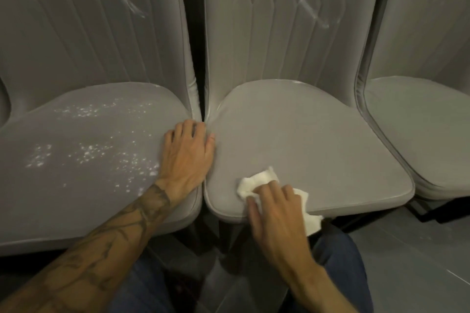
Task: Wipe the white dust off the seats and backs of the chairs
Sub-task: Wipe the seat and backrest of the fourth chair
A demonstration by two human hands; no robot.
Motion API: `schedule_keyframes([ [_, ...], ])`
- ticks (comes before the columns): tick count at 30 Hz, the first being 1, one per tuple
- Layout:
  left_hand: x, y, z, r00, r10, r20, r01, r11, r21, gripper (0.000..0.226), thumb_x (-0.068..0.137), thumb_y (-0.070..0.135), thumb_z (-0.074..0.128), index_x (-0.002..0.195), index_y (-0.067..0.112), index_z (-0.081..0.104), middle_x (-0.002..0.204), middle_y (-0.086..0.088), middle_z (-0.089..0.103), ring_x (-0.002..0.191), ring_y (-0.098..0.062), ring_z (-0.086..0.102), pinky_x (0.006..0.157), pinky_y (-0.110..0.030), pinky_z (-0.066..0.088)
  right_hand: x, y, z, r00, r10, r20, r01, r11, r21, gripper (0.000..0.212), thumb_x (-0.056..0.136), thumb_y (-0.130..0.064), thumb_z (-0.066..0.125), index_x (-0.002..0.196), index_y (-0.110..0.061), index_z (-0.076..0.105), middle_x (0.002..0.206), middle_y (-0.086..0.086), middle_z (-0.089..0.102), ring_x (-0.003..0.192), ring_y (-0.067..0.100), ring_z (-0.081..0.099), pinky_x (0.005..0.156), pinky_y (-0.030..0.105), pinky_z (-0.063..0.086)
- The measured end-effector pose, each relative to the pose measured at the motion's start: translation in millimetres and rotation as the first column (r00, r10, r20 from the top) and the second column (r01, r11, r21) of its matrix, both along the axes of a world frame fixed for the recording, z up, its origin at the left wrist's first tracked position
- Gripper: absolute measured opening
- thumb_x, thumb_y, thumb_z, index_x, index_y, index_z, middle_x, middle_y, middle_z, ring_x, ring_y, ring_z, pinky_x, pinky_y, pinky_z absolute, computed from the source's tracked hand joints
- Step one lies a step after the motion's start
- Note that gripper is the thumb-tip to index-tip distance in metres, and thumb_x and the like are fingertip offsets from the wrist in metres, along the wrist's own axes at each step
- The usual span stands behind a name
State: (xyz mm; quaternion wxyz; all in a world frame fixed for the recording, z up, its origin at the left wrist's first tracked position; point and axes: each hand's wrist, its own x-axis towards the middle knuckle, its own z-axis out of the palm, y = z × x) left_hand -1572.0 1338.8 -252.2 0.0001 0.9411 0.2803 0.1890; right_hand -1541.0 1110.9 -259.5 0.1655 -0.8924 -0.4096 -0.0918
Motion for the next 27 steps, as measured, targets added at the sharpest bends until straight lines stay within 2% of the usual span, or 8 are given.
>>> schedule_keyframes([
  [4,6,-33,-7,0.999,-0.022,0.05,0.022,1.0,-0.015,0.03,0.107,0.034,0.035,0.1,0.015,0.058,0.102,-0.01,0.058,0.093,-0.03,0.054,0.079,-0.043,0.038,-16,19,-11,0.99,0.135,-0.03,-0.132,0.987,0.087,0.019,0.102,-0.038,0.047,0.092,-0.023,0.054,0.094,-0.003,0.054,0.082,0.017,0.041,0.07,0.034,0.036],
  [6,2,-36,-13,0.997,-0.038,0.073,0.037,0.999,0.026,0.025,0.107,0.032,0.038,0.096,0.017,0.054,0.097,-0.009,0.056,0.088,-0.028,0.052,0.076,-0.042,0.036,2,-5,-14,0.987,0.163,-0.009,-0.162,0.986,0.046,0.025,0.104,-0.037,0.045,0.094,-0.02,0.059,0.095,-0.001,0.056,0.082,0.023,0.045,0.071,0.04,0.038],
  [11,3,-31,-24,0.992,-0.026,0.12,0.021,0.999,0.044,0.024,0.108,0.03,0.033,0.093,0.02,0.049,0.095,-0.006,0.051,0.084,-0.024,0.046,0.076,-0.041,0.034,15,-25,-9,0.999,-0.022,0.034,0.02,0.997,0.068,0.025,0.102,-0.033,0.045,0.085,-0.019,0.057,0.088,0.003,0.052,0.078,0.026,0.042,0.068,0.044,0.034],
  [16,4,-30,-27,0.987,-0.022,0.159,0.019,1.0,0.018,0.024,0.106,0.03,0.035,0.093,0.019,0.051,0.093,-0.005,0.053,0.085,-0.024,0.048,0.077,-0.04,0.034,-22,21,-17,0.991,0.112,-0.069,-0.103,0.987,0.121,0.019,0.103,-0.041,0.042,0.094,-0.026,0.051,0.098,-0.006,0.055,0.085,0.016,0.044,0.074,0.034,0.042],
  [19,2,-29,-26,0.986,-0.044,0.16,0.038,0.998,0.041,0.022,0.106,0.029,0.037,0.091,0.019,0.051,0.092,-0.007,0.052,0.085,-0.026,0.046,0.076,-0.041,0.031,19,-25,-14,0.977,0.201,0.067,-0.206,0.975,0.08,0.015,0.101,-0.029,0.052,0.088,-0.021,0.056,0.091,0.0,0.051,0.081,0.025,0.046,0.07,0.042,0.039],
  [22,1,-30,-23,0.983,-0.05,0.175,0.053,0.999,-0.012,0.024,0.105,0.029,0.037,0.088,0.019,0.051,0.091,-0.007,0.053,0.084,-0.028,0.047,0.076,-0.042,0.031,69,-78,-6,0.976,0.027,0.215,-0.049,0.994,0.096,0.011,0.092,-0.019,0.062,0.083,-0.016,0.057,0.083,0.004,0.046,0.074,0.028,0.042,0.064,0.045,0.035],
  [25,3,-27,-16,0.988,-0.051,0.145,0.063,0.995,-0.082,0.031,0.104,0.031,0.035,0.086,0.016,0.055,0.091,-0.01,0.056,0.086,-0.032,0.051,0.076,-0.047,0.036,65,-71,-7,0.976,-0.189,0.107,0.167,0.969,0.184,0.018,0.095,-0.025,0.053,0.08,-0.015,0.054,0.081,0.006,0.05,0.074,0.028,0.042,0.064,0.046,0.039],
  [27,4,-20,-11,0.991,-0.103,0.087,0.109,0.992,-0.06,0.034,0.104,0.033,0.034,0.087,0.014,0.057,0.093,-0.01,0.057,0.086,-0.034,0.053,0.076,-0.049,0.04,47,-51,-13,0.99,-0.132,0.059,0.123,0.983,0.138,0.021,0.098,-0.028,0.049,0.082,-0.016,0.054,0.085,0.005,0.052,0.076,0.026,0.041,0.066,0.042,0.032],
])
